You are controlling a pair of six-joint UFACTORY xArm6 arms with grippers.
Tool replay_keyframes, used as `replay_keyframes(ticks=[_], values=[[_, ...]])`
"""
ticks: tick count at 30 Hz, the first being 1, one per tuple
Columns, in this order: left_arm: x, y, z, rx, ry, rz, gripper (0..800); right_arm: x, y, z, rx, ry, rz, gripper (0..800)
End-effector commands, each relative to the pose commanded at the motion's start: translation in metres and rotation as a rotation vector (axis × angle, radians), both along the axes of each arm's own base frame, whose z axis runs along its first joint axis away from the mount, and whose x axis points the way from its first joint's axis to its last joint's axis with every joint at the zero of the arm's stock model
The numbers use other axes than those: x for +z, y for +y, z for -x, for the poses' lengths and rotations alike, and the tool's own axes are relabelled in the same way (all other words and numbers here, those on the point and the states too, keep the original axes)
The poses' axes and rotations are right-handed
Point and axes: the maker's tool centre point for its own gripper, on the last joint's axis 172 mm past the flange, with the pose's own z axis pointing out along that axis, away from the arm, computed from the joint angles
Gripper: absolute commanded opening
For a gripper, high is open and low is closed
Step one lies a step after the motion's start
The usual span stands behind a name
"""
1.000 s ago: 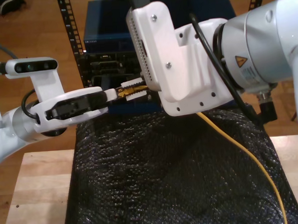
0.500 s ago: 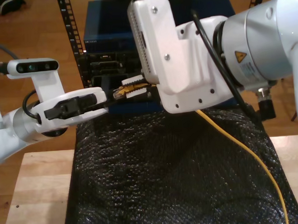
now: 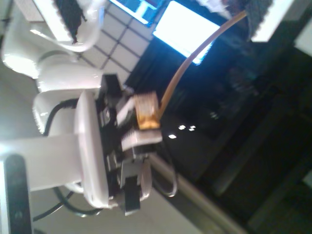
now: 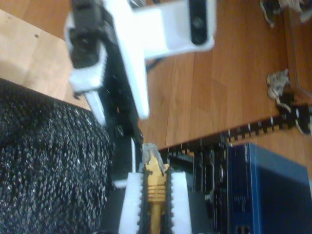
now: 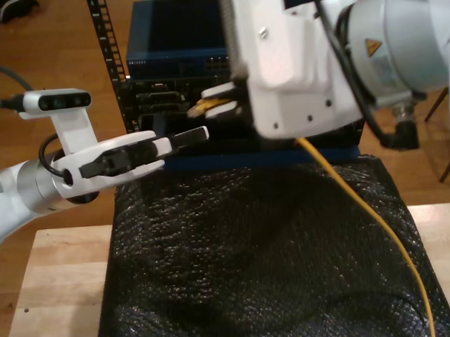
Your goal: Grab the cable and plug it in
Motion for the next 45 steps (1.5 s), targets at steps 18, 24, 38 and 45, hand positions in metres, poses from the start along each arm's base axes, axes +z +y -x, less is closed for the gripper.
replay_keyframes(ticks=[18,24,38,45], values=[[-0.051,0.049,-0.032,0.152,-0.267,-0.461,793,-0.072,-0.097,-0.037,-0.256,0.298,0.048,1],[-0.065,0.096,-0.031,0.125,-0.350,-0.675,797,-0.103,-0.111,-0.039,-0.281,0.375,0.076,1],[-0.109,0.238,0.016,-0.001,-0.566,-1.119,798,-0.154,-0.123,-0.036,-0.306,0.475,0.111,1],[-0.130,0.278,0.063,-0.153,-0.638,-1.217,798,-0.171,-0.132,-0.038,-0.329,0.513,0.118,1]])
